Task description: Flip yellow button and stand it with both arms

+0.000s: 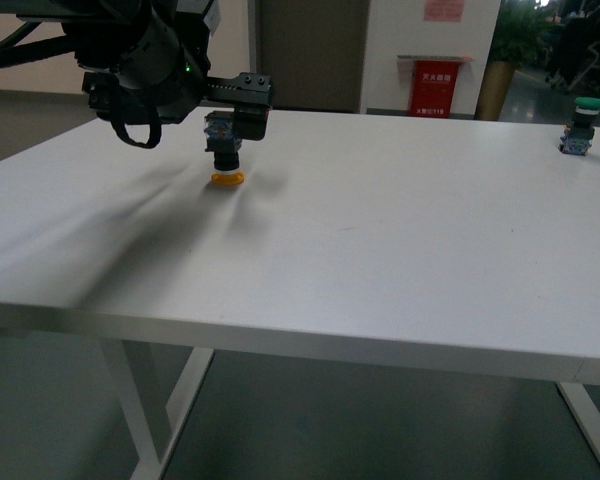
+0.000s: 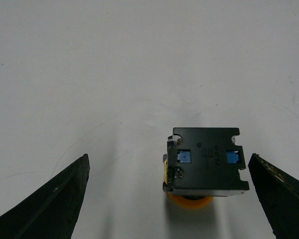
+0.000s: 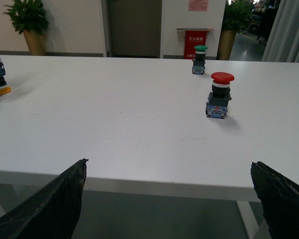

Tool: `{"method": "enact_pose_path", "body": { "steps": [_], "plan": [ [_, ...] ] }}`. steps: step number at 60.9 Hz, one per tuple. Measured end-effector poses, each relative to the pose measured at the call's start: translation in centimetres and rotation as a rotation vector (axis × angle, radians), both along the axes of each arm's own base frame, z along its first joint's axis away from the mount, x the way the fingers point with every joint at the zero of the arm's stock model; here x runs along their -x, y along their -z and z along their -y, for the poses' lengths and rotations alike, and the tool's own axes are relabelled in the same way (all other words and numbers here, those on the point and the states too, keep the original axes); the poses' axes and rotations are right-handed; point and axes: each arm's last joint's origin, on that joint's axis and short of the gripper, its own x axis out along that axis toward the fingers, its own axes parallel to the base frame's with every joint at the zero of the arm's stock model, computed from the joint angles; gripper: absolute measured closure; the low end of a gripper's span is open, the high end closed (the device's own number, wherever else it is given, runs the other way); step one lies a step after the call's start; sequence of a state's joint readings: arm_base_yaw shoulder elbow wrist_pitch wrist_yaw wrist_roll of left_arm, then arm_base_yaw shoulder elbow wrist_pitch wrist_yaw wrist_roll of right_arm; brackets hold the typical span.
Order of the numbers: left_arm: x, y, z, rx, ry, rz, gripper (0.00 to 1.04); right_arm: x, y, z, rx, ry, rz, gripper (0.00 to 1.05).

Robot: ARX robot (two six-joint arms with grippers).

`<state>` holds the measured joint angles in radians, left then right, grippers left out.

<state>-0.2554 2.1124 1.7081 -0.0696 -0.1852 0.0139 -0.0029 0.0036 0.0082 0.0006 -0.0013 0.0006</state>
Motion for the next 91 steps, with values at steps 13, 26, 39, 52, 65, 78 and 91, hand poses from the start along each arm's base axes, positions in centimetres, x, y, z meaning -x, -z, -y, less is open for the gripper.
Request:
{"method": "enact_pose_path", "body": {
  "steps": [13, 26, 39, 52, 65, 78, 91],
  "plan": [
    [-0.3, 0.5, 0.2, 0.0, 0.005, -0.009, 0.06, 0.0, 0.0, 0.0, 0.0, 0.0, 0.0, 0.07],
    [-0.5, 0.6, -0.1, 0.001, 0.001, -0.006, 0.39, 0.0, 0.0, 0.0, 0.0, 0.0, 0.0, 0.07],
    [-0.8, 0.8, 0.0, 0.002, 0.006, 0.017, 0.68, 0.0, 0.0, 0.0, 0.0, 0.0, 0.0, 0.07],
    [-0.7, 0.5, -0.1, 0.039, 0.035, 0.085, 0.68, 0.0, 0.0, 0.0, 0.0, 0.0, 0.0, 0.07],
    [1.2, -2.9, 0.3, 0.386, 0.245, 0.195, 0.68, 0.0, 0.0, 0.0, 0.0, 0.0, 0.0, 0.07],
    [2.8, -6.8, 1.6, 0.862, 0.495, 0.231, 0.68, 0.0, 0.0, 0.0, 0.0, 0.0, 0.0, 0.07],
    [2.0, -4.3, 3.9, 1.207, 0.634, 0.07, 0.69, 0.0, 0.0, 0.0, 0.0, 0.0, 0.0, 0.07]
  ]
}}
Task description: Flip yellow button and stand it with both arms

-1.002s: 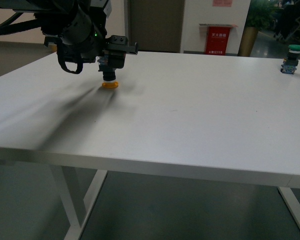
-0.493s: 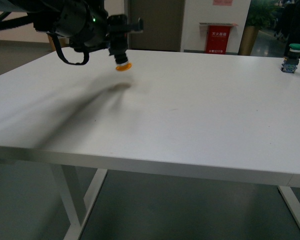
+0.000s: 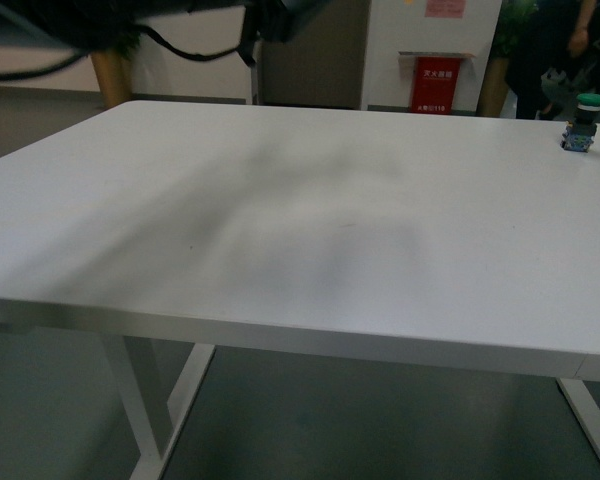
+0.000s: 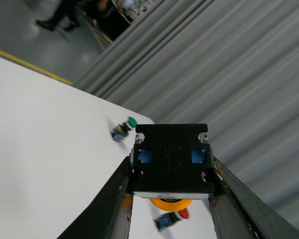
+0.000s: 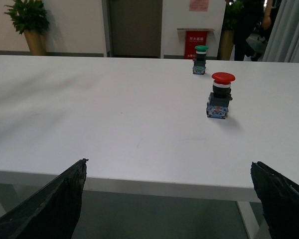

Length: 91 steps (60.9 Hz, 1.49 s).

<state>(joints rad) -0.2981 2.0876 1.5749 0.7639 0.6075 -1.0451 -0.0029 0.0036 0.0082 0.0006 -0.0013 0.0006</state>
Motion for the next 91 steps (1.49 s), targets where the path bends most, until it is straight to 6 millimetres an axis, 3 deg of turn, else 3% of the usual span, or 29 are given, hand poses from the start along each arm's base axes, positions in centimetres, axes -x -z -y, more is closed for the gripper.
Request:
{"method": "enact_pose_path", "body": {
  "steps": [12, 28, 41, 46, 50, 58, 62, 70, 75, 78, 91],
  "plan": [
    [-0.1, 2.9, 2.5, 0.164, 0.218, -0.1, 0.69, 0.0, 0.0, 0.0, 0.0, 0.0, 0.0, 0.07],
    [0.6, 1.5, 5.5, 0.286, 0.371, -0.123, 0.69, 0.0, 0.0, 0.0, 0.0, 0.0, 0.0, 0.07],
    [0.6, 2.2, 6.8, 0.305, 0.4, -0.168, 0.69, 0.0, 0.0, 0.0, 0.0, 0.0, -0.001, 0.07],
    [0.6, 2.1, 6.9, 0.314, 0.402, -0.167, 0.69, -0.2, -0.2, -0.2, -0.063, 0.003, -0.175, 0.07],
    [0.6, 2.0, 6.9, 0.321, 0.398, -0.163, 0.69, -1.2, -1.4, -0.4, -0.154, -0.033, -0.267, 0.07],
    [0.8, 2.2, 7.0, 0.328, 0.398, -0.167, 0.69, -4.9, -6.7, -0.3, -0.389, -0.17, -0.238, 0.07],
    [0.8, 2.2, 7.0, 0.331, 0.395, -0.169, 0.69, -8.2, -10.8, 0.5, -0.59, -0.261, -0.176, 0.07],
    [0.8, 2.1, 7.1, 0.343, 0.381, -0.162, 0.69, -13.1, -14.2, 1.7, -0.924, -0.327, -0.136, 0.07],
    [0.8, 2.1, 7.0, 0.351, 0.373, -0.164, 0.69, -16.8, -14.8, 1.7, -1.182, -0.321, -0.135, 0.07],
    [0.7, 1.9, 7.0, 0.356, 0.369, -0.162, 0.69, -17.9, -14.5, 1.2, -1.253, -0.329, -0.154, 0.07],
    [0.6, 1.5, 7.0, 0.37, 0.362, -0.169, 0.69, -20.9, -12.7, -1.8, -1.366, -0.352, -0.154, 0.07]
  ]
}}
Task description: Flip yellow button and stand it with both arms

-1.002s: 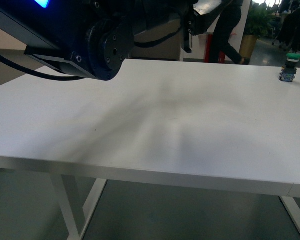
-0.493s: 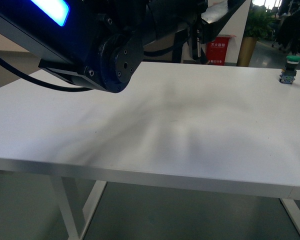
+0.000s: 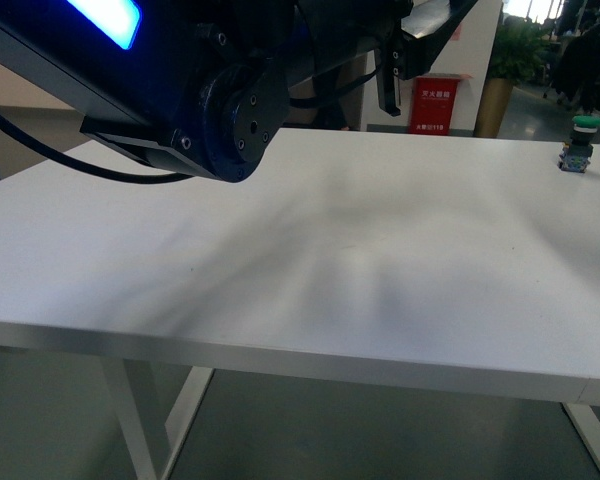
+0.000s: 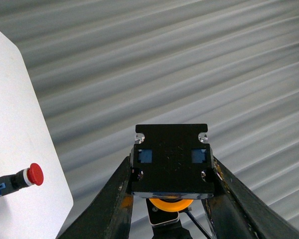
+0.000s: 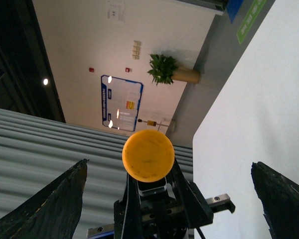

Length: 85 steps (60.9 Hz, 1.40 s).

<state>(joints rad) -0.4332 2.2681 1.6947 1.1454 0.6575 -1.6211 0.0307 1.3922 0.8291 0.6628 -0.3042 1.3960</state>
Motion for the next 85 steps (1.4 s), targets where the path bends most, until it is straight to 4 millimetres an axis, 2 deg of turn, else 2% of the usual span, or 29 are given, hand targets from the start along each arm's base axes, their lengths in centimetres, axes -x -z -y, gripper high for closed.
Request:
{"method": "enact_pose_path", "body": {
  "steps": [18, 40, 55, 62, 67, 73, 76, 85],
  "plan": [
    [-0.1, 0.2, 0.5, -0.013, 0.015, -0.013, 0.69, -2.2, 0.0, -3.0, 0.048, -0.004, 0.053, 0.07],
    [-0.6, 0.8, 1.2, -0.028, 0.031, -0.026, 0.69, -4.1, 0.2, -3.5, 0.107, 0.057, 0.064, 0.07],
    [-0.9, 0.7, 1.4, -0.033, 0.032, -0.022, 0.69, -4.5, -0.1, -3.5, 0.122, 0.085, 0.08, 0.08],
    [-1.0, 0.8, 1.4, -0.038, 0.032, -0.023, 0.69, -4.6, 0.0, -3.4, 0.122, 0.093, 0.079, 0.25],
    [-1.1, 0.8, 1.5, -0.04, 0.03, -0.022, 0.69, -4.7, 0.1, -3.4, 0.121, 0.093, 0.078, 0.46],
    [-1.1, 0.6, 1.5, -0.038, 0.029, -0.017, 0.69, -4.8, 0.2, -3.4, 0.121, 0.09, 0.074, 0.63],
    [-1.2, 0.5, 1.5, -0.039, 0.029, -0.017, 0.69, -4.8, 0.2, -3.3, 0.122, 0.088, 0.071, 0.66],
    [-1.2, 0.6, 1.5, -0.042, 0.029, -0.017, 0.69, -4.8, 0.3, -3.2, 0.121, 0.087, 0.064, 0.66]
  ]
}}
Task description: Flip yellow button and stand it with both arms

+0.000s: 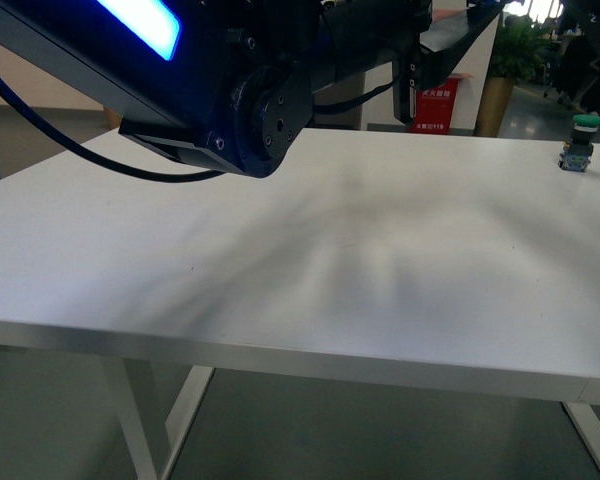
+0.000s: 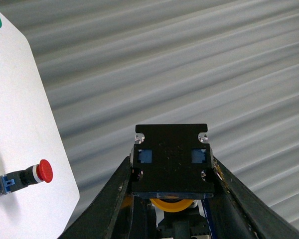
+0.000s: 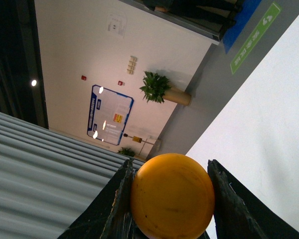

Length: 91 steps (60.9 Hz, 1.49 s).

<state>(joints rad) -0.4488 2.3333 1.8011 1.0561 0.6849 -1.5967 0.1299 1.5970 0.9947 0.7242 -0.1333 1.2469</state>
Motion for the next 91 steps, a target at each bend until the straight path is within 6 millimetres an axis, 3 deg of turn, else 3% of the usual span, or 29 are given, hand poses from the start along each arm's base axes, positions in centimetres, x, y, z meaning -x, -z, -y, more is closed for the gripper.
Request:
{"method": "enact_pose_path", "body": {
  "steps": [6, 8, 19, 28, 36, 42, 51, 59, 69, 83, 86, 91],
  "plan": [
    [0.0, 0.1, 0.0, -0.004, -0.002, -0.001, 0.69, 0.0, 0.0, 0.0, 0.0, 0.001, -0.002, 0.66],
    [-0.1, 0.1, 0.0, -0.007, -0.003, 0.001, 0.64, 0.0, 0.0, 0.0, -0.001, 0.0, -0.004, 0.66],
    [0.2, 0.8, -1.4, -0.097, -0.056, 0.021, 0.31, -0.1, 0.2, 0.4, 0.002, -0.002, -0.018, 0.67],
    [1.7, 0.0, -4.9, -0.286, -0.172, 0.036, 0.05, -0.1, 0.3, 1.2, 0.024, 0.018, -0.028, 0.67],
    [5.4, -1.7, -9.6, -0.615, -0.427, 0.126, 0.06, 0.0, 0.1, 1.7, 0.056, 0.035, -0.022, 0.67],
    [9.3, -1.2, -13.0, -0.963, -0.587, 0.235, 0.06, 0.3, -0.4, 1.7, 0.077, 0.036, -0.001, 0.67],
    [14.5, 1.9, -17.4, -1.444, -0.721, 0.445, 0.06, 0.8, -1.1, 1.6, 0.093, 0.035, 0.028, 0.67],
    [18.9, 5.0, -21.0, -1.725, -0.718, 0.535, 0.06, 1.1, -1.1, 1.6, 0.098, 0.034, 0.034, 0.67],
    [23.9, 8.1, -24.0, -1.894, -0.693, 0.518, 0.06, 1.3, -0.8, 1.6, 0.101, 0.031, 0.027, 0.67],
    [26.6, 10.4, -24.8, -1.993, -0.672, 0.495, 0.06, 1.3, -0.8, 1.6, 0.105, 0.03, 0.024, 0.67],
    [26.7, 10.9, -24.8, -1.974, -0.682, 0.493, 0.08, 1.3, -0.8, 1.6, 0.108, 0.03, 0.024, 0.67],
    [27.1, 12.1, -24.5, -1.762, -0.946, 0.488, 0.22, 1.3, -0.8, 1.6, 0.112, 0.029, 0.021, 0.67]
  ]
}}
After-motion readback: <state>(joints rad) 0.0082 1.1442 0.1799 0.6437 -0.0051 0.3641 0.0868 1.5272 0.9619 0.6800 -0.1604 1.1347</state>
